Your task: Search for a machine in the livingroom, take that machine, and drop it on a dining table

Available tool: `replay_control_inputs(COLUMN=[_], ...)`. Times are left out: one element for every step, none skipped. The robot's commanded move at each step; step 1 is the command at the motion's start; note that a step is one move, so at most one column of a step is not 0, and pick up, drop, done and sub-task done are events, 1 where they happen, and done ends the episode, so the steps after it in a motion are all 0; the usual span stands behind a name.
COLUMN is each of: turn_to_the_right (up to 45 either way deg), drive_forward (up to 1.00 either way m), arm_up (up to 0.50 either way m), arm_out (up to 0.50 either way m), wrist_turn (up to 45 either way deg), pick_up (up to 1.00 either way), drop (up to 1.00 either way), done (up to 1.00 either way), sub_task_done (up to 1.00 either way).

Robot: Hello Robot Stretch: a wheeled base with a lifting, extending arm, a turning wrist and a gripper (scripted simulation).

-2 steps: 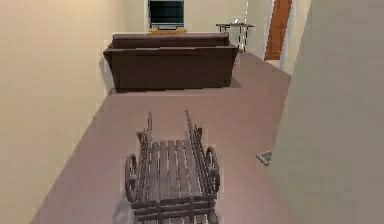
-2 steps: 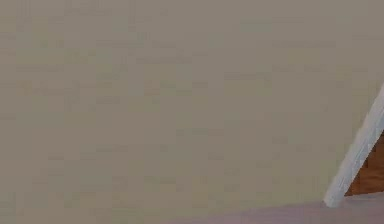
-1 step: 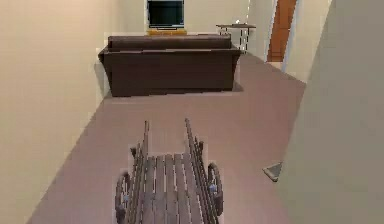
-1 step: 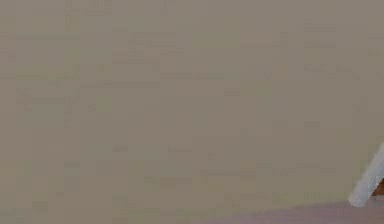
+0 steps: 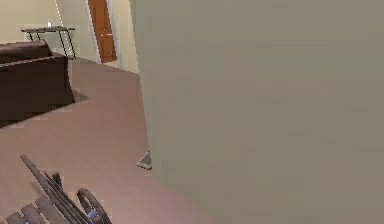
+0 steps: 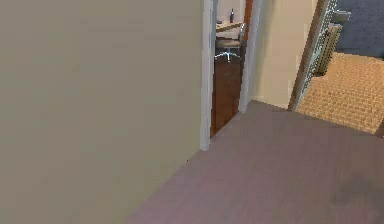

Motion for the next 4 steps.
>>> replay_control_inputs(turn_to_the_right=[18.0, 0.0, -39.0, 0.0], drive_forward=[0.00, 0.45, 0.00, 0.30], arm_up=[0.00, 0.00, 0.00, 0.00], arm_out=[0.00, 0.00, 0.00, 0.00], wrist_turn=[0.0, 0.0, 0.0, 0.0], pick_up=[0.00, 0.00, 0.00, 0.00], drop=[0.00, 0.00, 0.00, 0.00], done=[0.00, 0.00, 0.00, 0.00], sub_task_done=[0.00, 0.00, 0.00, 0.00])
